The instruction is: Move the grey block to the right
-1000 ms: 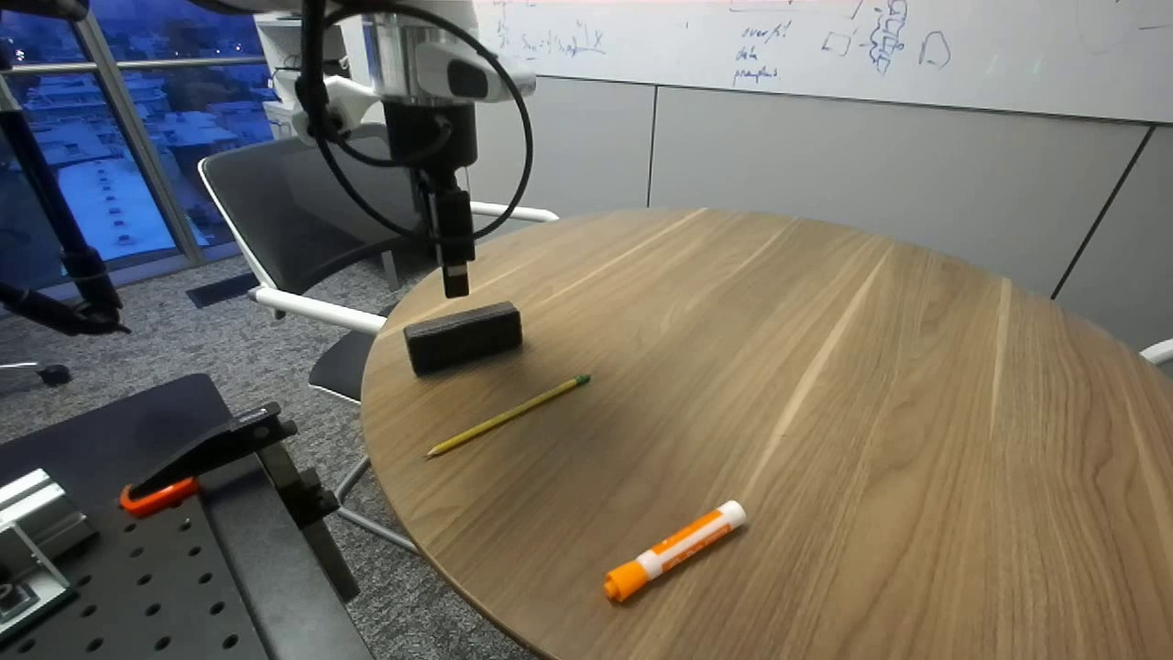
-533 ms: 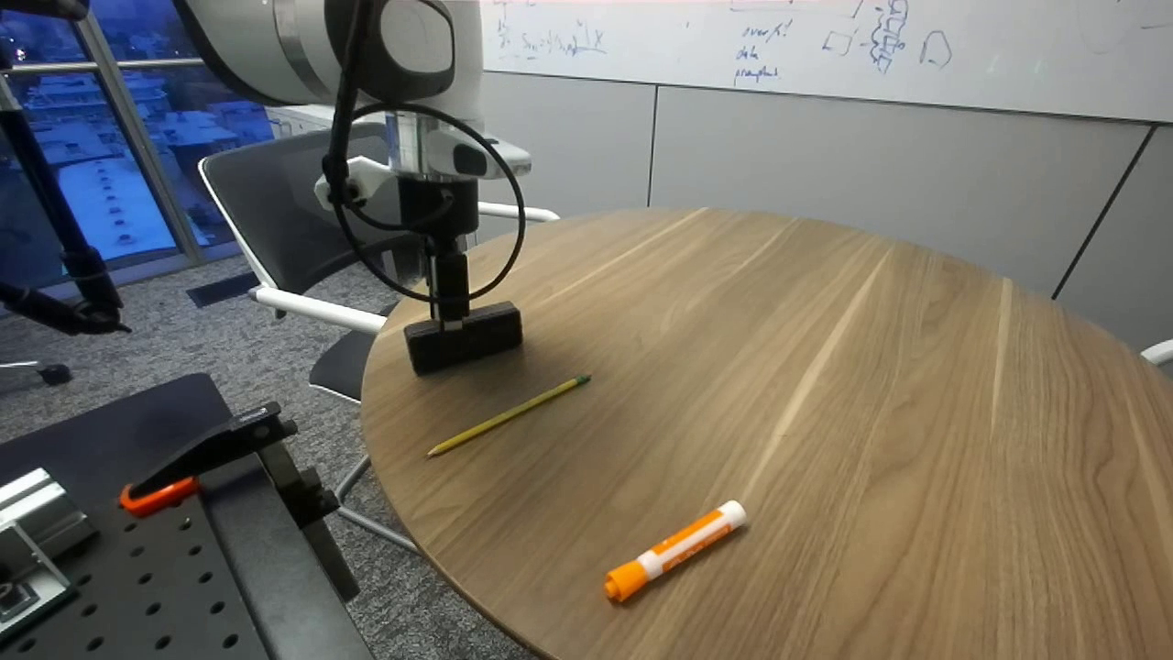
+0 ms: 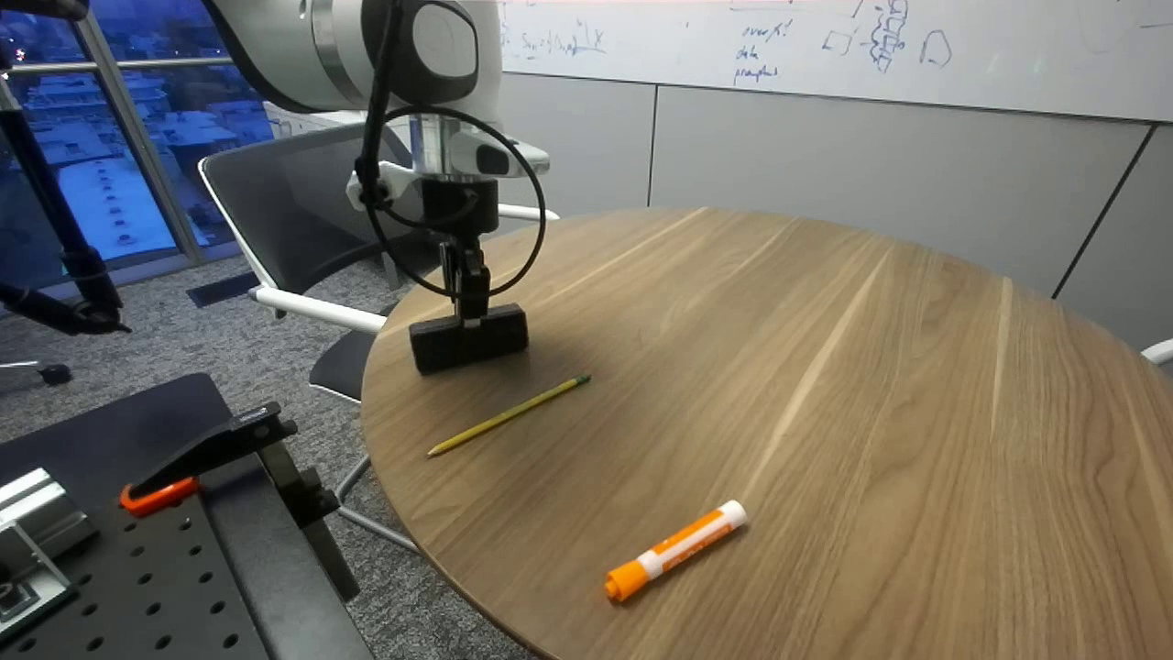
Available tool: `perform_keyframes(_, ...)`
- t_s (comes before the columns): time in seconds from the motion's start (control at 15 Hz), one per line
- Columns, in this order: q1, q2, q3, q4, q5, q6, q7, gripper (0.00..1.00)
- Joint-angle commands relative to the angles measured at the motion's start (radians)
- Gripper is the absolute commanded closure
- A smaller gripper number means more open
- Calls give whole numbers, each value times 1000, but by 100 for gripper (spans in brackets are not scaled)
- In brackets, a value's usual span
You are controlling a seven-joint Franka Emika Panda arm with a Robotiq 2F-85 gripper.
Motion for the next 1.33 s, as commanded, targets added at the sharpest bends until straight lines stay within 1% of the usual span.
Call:
perform_keyframes(0.0, -35, -33, 5, 45, 8, -86, -54, 95)
perform_keyframes(0.13, -66, -66, 2, 66, 18, -114, -78, 93)
perform_keyframes(0.27, -121, -103, -6, 87, 44, -119, -99, 93)
perform_keyframes(0.53, -274, -112, -18, 172, 176, -91, -120, 93)
perform_keyframes(0.67, -353, -85, -35, 232, 234, -72, -134, 93)
perform_keyframes(0.8, -424, -27, -55, 314, 286, -51, -134, 93)
perform_keyframes(0.93, -482, 38, -75, 386, 328, -1, -120, 93)
perform_keyframes(1.0, -505, 99, -88, 448, 341, 25, -103, 93)
perform_keyframes(1.07, -534, 138, -84, 487, 372, 51, -98, 93)
perform_keyframes(1.2, -556, 256, -112, 585, 381, 112, -49, 93)
perform_keyframes(1.27, -557, 315, -127, 630, 373, 138, -20, 46)
